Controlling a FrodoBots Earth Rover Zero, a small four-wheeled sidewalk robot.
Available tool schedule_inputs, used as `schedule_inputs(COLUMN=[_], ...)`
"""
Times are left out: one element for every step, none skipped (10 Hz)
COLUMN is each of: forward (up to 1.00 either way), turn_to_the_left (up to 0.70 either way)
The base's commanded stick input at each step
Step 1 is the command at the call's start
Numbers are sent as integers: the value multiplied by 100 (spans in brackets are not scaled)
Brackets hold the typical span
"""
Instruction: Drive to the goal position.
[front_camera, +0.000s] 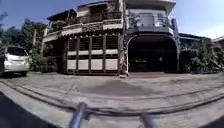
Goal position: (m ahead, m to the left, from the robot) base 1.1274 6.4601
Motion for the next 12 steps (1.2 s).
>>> schedule_inputs(forward=[0,0,0,0,0,0,0,0,0,0,0,0], turn_to_the_left=[70,70,70,70,70,70,70,70,70,70,70,58])
